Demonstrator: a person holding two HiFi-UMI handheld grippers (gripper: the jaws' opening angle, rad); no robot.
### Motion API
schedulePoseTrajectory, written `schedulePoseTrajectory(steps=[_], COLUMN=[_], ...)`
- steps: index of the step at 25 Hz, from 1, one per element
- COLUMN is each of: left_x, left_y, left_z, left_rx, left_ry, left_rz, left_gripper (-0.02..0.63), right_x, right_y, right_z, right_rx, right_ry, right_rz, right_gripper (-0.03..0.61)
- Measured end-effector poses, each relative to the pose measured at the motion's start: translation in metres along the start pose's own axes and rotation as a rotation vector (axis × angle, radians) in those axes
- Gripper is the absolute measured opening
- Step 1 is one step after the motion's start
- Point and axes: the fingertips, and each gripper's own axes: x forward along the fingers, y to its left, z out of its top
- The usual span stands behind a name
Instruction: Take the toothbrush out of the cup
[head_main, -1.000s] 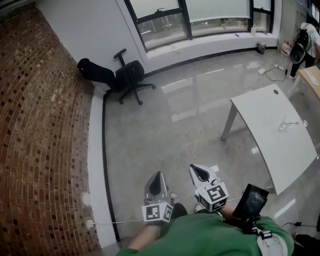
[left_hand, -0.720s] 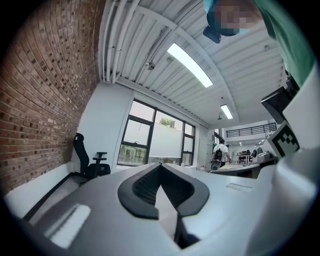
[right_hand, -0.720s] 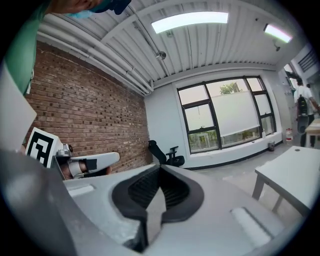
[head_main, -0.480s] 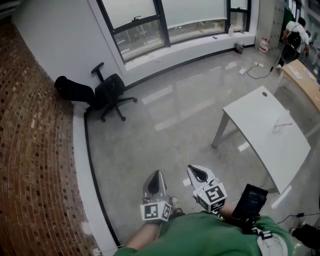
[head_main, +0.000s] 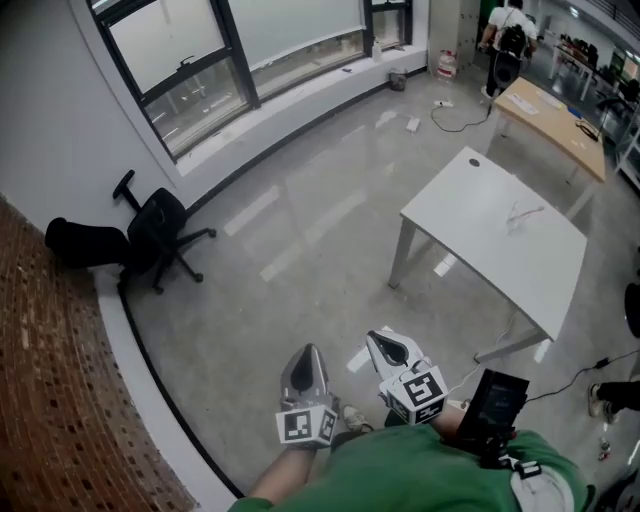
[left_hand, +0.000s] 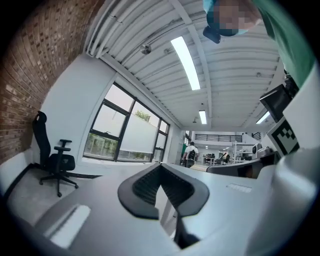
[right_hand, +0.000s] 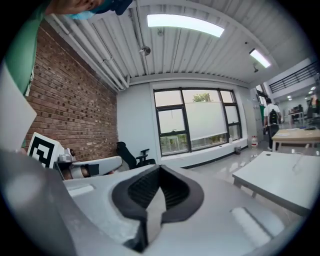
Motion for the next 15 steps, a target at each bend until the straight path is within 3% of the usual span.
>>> schedulePoseTrajectory(steps=[8,15], left_x=[0.08,0.122], left_y=[-0.086,-0.189], left_z=[-0.021,-0.033], left_rx=[-0.019,-0.007], left_ry=[0.031,0.057], left_rz=[-0.311,-0.572], left_gripper=[0.005,0.005], right_x=[-0.039,-0.108], right_y=[-0.092,-0.166], right_z=[-0.003,0.0], right_rx=[0.052,0.086], right_ry=[-0.057,-0.138], right_rz=[-0.285,-0.524], right_gripper=[0.0,0.0])
